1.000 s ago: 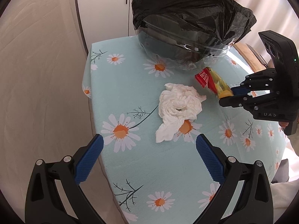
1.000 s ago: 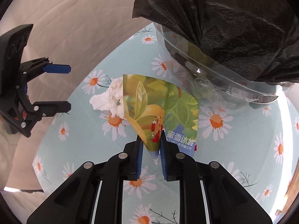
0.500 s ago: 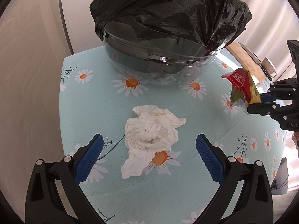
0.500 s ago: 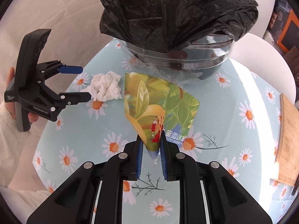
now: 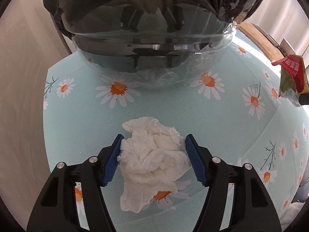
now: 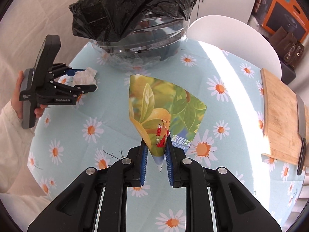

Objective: Collect trash
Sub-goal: 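Grasp the yellow-green drink package with the right tool while the left tool grasps the tissue, then lift the package and tissue and carry both over the bin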

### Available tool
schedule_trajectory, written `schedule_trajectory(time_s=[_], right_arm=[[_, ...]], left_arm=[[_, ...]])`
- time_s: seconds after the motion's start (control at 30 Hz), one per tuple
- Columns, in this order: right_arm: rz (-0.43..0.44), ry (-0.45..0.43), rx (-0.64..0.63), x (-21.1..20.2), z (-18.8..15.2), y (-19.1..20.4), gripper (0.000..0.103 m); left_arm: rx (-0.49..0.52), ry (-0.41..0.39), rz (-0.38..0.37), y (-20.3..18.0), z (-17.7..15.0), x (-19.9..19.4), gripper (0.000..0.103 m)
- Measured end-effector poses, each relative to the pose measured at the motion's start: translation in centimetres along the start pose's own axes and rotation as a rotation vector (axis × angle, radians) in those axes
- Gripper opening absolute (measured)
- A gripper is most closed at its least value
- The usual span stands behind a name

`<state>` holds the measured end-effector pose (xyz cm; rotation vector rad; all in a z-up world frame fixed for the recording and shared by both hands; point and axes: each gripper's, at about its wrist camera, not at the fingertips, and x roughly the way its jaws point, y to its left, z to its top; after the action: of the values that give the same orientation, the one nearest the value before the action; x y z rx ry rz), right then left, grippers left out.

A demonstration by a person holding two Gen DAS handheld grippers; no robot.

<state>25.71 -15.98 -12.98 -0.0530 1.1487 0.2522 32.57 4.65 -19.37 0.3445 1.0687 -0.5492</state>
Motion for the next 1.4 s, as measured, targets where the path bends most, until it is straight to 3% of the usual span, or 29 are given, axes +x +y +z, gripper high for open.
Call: schedule_trajectory(time_s=[0.3,0.4,0.5,0.57,1.1,1.13,1.17,1.4], right_arm=[[0.032,-0.016,-0.021,-0.5,-1.1,-0.4,0.016],[0.058,-0.039,-0.017,-1.1,-1.4,-0.7,0.016],[0.07,-0.057,-0.034,-1.7,-1.8,-0.8,0.016],[0.08,-0.07,-0.037,-2.2,-2.2,-1.0,0.016],[0.138,-0.171,-0.122,-6.6,-5.8,-1.9,0.016],[0.141,-0.181,-0.132,-7.1,-5.9,-2.0,0.016],[0.143,-0.189,-0.142,-7.5,-6.1,-2.0,0.016],[0.158,-0.243,-0.185,-10.1,-7.0,-2.8,0.016]], left_arm=[[-0.043,0.012,-0.006,-1.2,-0.9,-1.9,0.047],[-0.048,0.025,0.003,-1.8,-1.1,-2.7,0.039],[-0.054,0.045,0.014,-2.4,-1.7,-3.7,0.022],[-0.06,0.054,0.019,-2.9,-2.2,-4.5,0.018],[-0.095,0.014,0.143,-7.8,-5.5,-11.7,0.014],[-0.091,0.001,0.153,-8.2,-5.5,-12.4,0.013],[-0.086,-0.012,0.168,-8.7,-5.5,-13.1,0.003],[-0.096,-0.056,0.209,-11.0,-5.5,-16.6,0.003]])
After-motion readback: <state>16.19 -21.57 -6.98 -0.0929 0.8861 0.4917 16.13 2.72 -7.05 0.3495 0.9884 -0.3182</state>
